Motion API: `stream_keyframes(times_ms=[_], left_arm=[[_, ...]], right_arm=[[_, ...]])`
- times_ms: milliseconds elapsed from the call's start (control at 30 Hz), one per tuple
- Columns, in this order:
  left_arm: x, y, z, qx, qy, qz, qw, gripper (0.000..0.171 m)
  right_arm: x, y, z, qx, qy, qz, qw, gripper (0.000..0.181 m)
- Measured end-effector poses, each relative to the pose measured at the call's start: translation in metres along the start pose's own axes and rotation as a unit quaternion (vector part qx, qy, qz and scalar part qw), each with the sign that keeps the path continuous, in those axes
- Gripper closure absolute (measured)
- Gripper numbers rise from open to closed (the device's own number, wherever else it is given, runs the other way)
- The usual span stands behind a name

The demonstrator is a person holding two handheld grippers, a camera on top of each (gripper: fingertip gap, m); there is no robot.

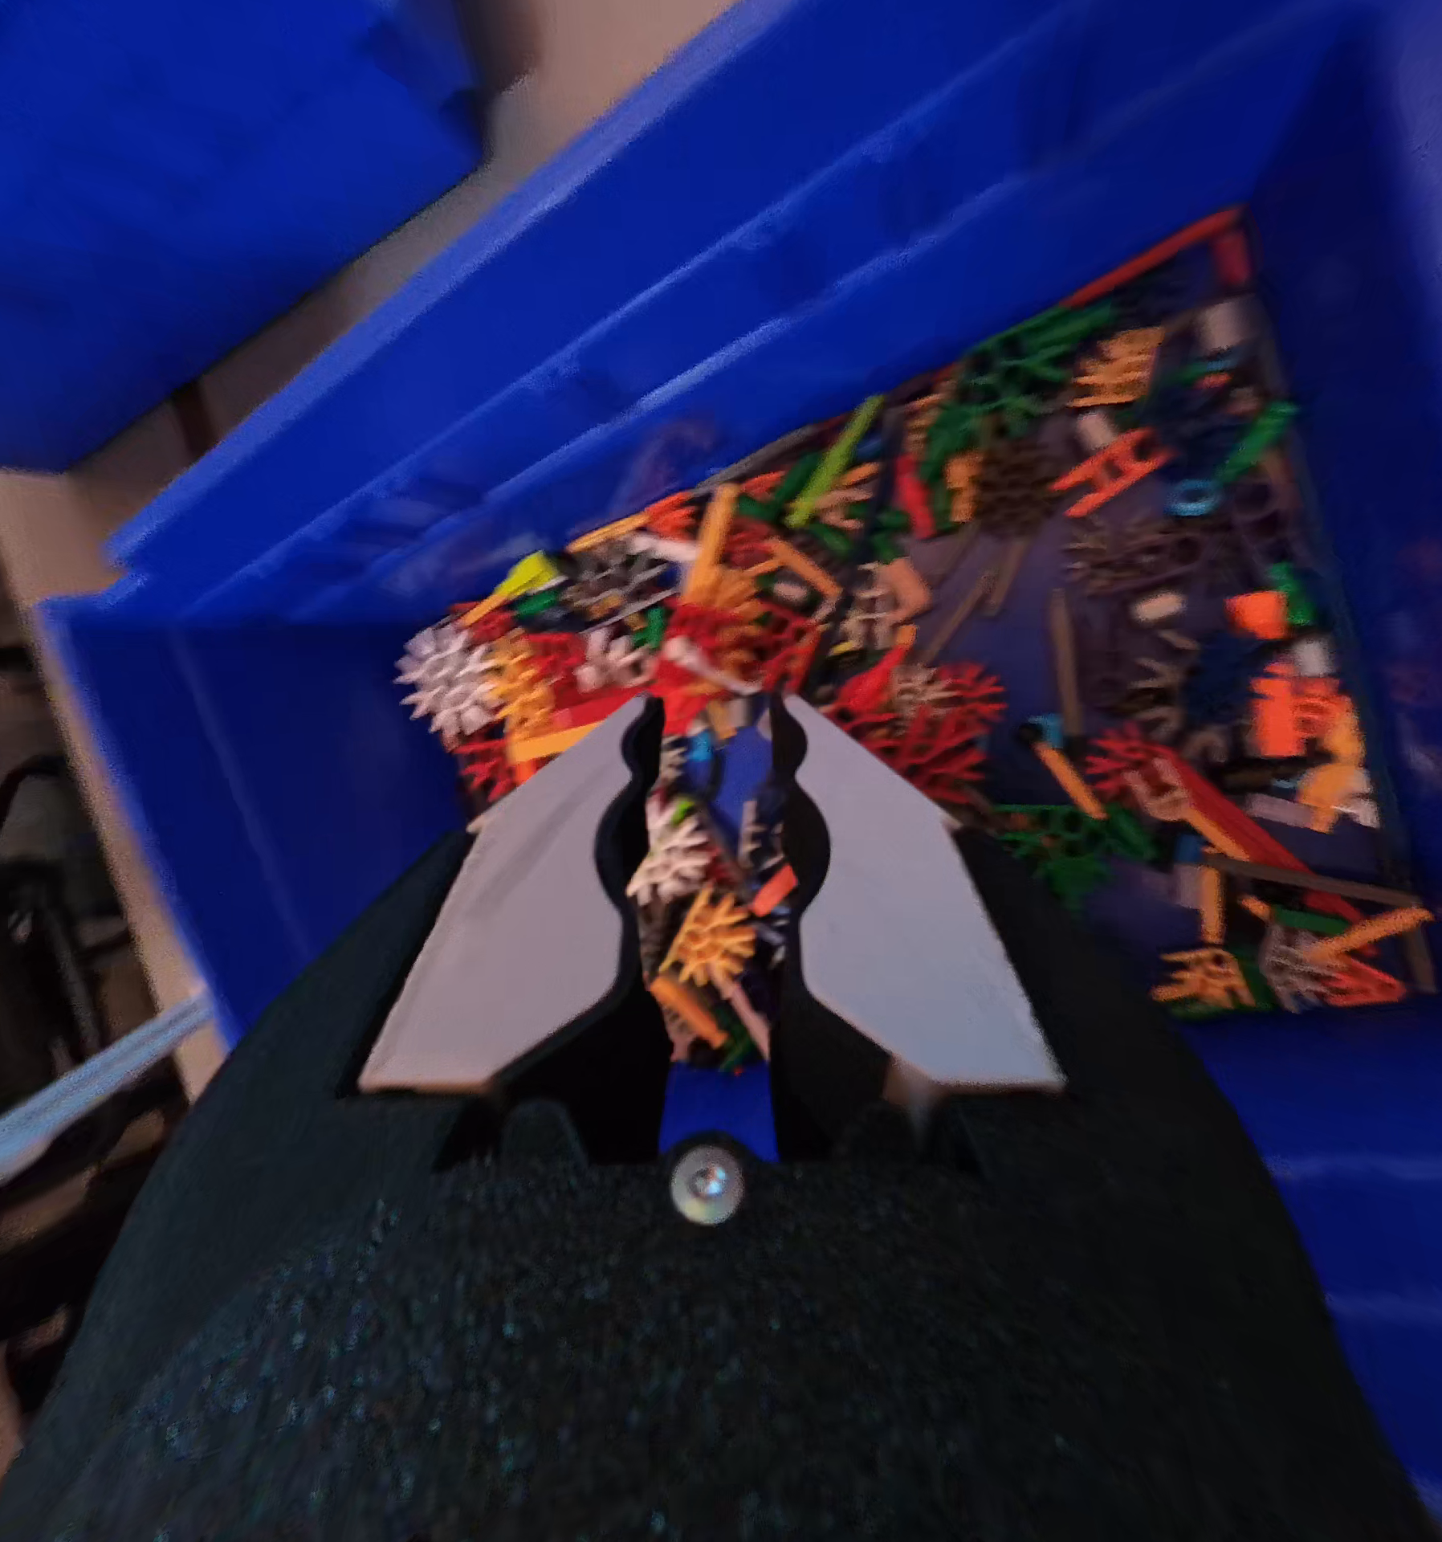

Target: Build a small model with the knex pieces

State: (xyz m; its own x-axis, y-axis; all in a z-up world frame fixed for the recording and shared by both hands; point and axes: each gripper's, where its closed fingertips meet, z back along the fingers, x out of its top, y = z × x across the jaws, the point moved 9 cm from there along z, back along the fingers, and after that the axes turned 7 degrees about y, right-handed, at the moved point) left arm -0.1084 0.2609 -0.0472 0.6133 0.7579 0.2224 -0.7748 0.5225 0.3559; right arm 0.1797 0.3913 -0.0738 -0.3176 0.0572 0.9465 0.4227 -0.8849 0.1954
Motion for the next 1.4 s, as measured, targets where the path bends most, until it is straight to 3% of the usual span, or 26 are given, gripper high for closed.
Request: stream_keyframes(times_ms=[100, 300, 700, 967, 1100, 1200, 1400], left_arm=[[-0.007, 0.018, 0.008, 0.052, -0.007, 0.041, 0.998, 0.146], [-0.015, 0.026, 0.010, 0.064, 0.017, 0.053, 0.996, 0.145], [-0.035, 0.032, -0.029, -0.004, 0.146, 0.066, 0.987, 0.140], [-0.035, 0.033, -0.043, -0.045, 0.190, 0.058, 0.979, 0.138], [-0.031, 0.034, -0.046, -0.041, 0.184, 0.047, 0.981, 0.142], [-0.032, 0.037, -0.041, -0.026, 0.171, 0.041, 0.984, 0.160], [-0.027, 0.040, -0.024, -0.017, 0.110, 0.037, 0.993, 0.162]], right_arm=[[0.000, 0.000, 0.000, 0.000, 0.000, 0.000, 1.000, 0.142], [0.000, 0.000, 0.000, -0.001, 0.001, 0.001, 1.000, 0.142], [0.000, 0.000, 0.000, -0.001, 0.000, 0.001, 1.000, 0.142], [-0.001, 0.000, 0.000, -0.001, 0.000, -0.001, 1.000, 0.142], [-0.001, -0.001, 0.000, -0.001, -0.001, -0.002, 1.000, 0.142], [-0.001, -0.001, 0.000, -0.001, -0.001, -0.002, 1.000, 0.143], [-0.001, -0.001, 0.000, -0.002, 0.000, -0.002, 1.000, 0.142]])
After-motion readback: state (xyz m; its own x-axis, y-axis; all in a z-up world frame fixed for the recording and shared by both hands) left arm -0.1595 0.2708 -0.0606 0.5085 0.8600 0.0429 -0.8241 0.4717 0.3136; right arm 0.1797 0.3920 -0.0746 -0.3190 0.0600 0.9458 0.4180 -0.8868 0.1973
